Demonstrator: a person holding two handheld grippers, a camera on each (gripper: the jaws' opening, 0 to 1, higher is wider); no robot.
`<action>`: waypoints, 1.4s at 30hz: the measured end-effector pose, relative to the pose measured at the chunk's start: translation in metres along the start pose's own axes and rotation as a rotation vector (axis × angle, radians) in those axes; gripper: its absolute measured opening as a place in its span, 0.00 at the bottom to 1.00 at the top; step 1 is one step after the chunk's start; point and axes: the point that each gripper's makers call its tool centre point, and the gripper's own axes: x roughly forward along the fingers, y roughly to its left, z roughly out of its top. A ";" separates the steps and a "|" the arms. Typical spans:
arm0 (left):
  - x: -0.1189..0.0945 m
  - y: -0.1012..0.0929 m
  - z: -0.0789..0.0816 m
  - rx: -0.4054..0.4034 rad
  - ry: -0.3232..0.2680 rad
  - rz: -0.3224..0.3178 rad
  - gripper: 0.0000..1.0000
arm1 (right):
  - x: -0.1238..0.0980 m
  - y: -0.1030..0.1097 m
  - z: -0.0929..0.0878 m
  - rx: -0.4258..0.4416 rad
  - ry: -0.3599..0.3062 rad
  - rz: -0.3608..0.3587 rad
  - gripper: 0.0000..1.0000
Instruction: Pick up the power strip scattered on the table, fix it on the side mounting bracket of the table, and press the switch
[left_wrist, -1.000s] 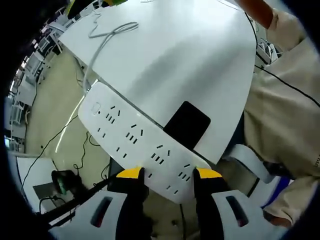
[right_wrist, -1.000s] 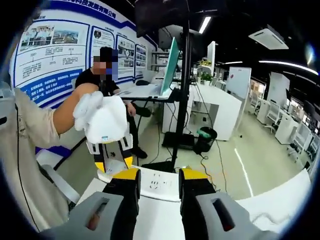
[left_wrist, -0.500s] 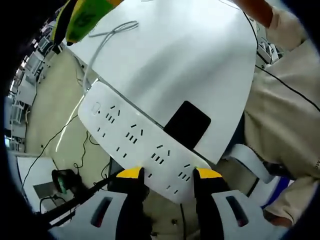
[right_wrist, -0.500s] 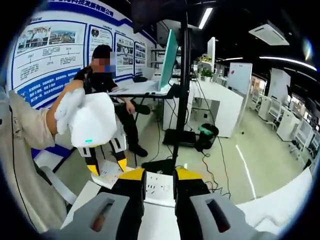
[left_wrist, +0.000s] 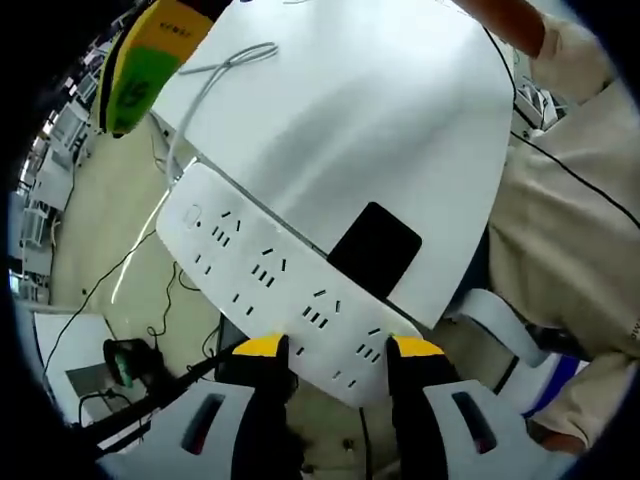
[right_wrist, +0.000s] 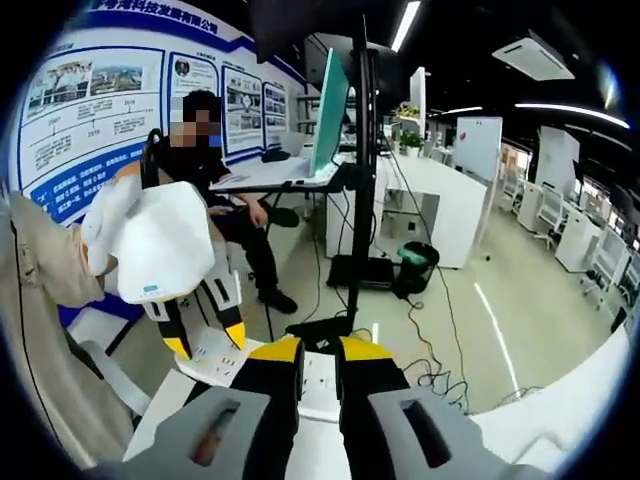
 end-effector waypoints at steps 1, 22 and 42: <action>0.000 0.000 0.000 0.000 -0.002 0.000 0.44 | 0.001 0.000 0.000 0.000 0.002 0.001 0.08; 0.001 -0.002 -0.003 0.009 -0.025 -0.004 0.44 | 0.026 -0.002 -0.013 0.020 0.058 0.013 0.00; 0.000 0.003 0.000 0.000 -0.038 -0.003 0.43 | 0.044 -0.010 -0.056 0.058 0.309 -0.034 0.00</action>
